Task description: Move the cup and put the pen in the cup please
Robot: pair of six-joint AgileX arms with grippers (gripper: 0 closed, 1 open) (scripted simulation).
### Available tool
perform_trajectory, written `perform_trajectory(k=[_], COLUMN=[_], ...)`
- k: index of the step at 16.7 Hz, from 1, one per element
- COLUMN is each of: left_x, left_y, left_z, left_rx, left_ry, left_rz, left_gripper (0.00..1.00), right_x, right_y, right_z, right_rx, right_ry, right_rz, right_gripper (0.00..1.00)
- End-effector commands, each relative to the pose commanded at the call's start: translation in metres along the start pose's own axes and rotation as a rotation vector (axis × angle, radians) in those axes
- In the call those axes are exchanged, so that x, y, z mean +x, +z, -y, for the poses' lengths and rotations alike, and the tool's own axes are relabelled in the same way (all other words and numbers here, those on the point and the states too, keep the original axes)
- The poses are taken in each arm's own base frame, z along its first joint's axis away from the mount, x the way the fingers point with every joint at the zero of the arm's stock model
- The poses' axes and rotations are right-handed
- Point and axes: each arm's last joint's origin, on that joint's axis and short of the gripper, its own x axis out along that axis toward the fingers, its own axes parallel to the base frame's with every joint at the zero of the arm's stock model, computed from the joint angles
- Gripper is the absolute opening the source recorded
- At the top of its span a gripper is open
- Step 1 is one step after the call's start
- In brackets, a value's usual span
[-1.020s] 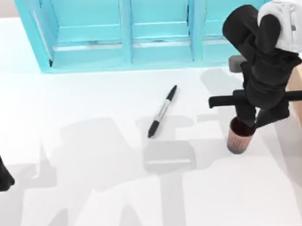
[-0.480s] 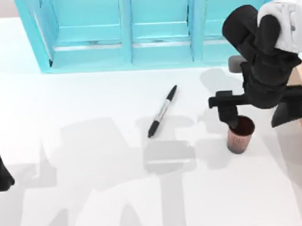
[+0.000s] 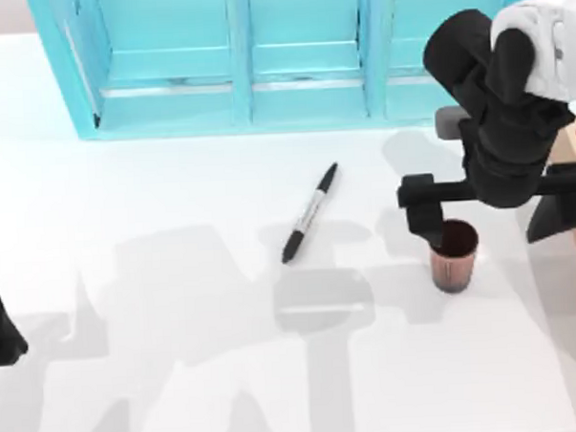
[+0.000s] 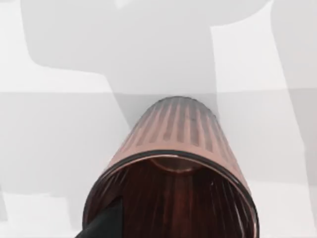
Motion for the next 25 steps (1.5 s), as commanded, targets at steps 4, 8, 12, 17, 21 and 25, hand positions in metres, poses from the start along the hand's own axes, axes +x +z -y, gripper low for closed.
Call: perform_trajectory(k=[4, 8, 12, 17, 21, 25], left_x=[0.0, 0.0, 0.0, 0.0, 0.0, 0.0], left_y=[0.0, 0.0, 0.0, 0.0, 0.0, 0.0], left_z=[0.0, 0.0, 0.0, 0.0, 0.0, 0.0], left_rx=[0.0, 0.0, 0.0, 0.0, 0.0, 0.0], left_ry=[0.0, 0.0, 0.0, 0.0, 0.0, 0.0], left_rz=[0.0, 0.0, 0.0, 0.0, 0.0, 0.0], left_gripper=[1.0, 1.0, 1.0, 1.0, 1.0, 1.0], right_x=[-0.014, -0.067, -0.125, -0.15, -0.145, -0.112], right_y=[0.005, 0.015, 0.013, 0.007, 0.01, 0.034], right_z=[-0.002, -0.005, 0.002, 0.007, 0.002, -0.029], right_rx=[0.0, -0.002, -0.001, 0.0, 0.008, 0.126], right_ry=[-0.004, -0.005, -0.003, 0.0, 0.006, 0.063], right_rz=[-0.007, -0.012, -0.01, 0.0, 0.0, 0.01], right_gripper=[1.0, 1.0, 1.0, 1.0, 1.0, 1.0])
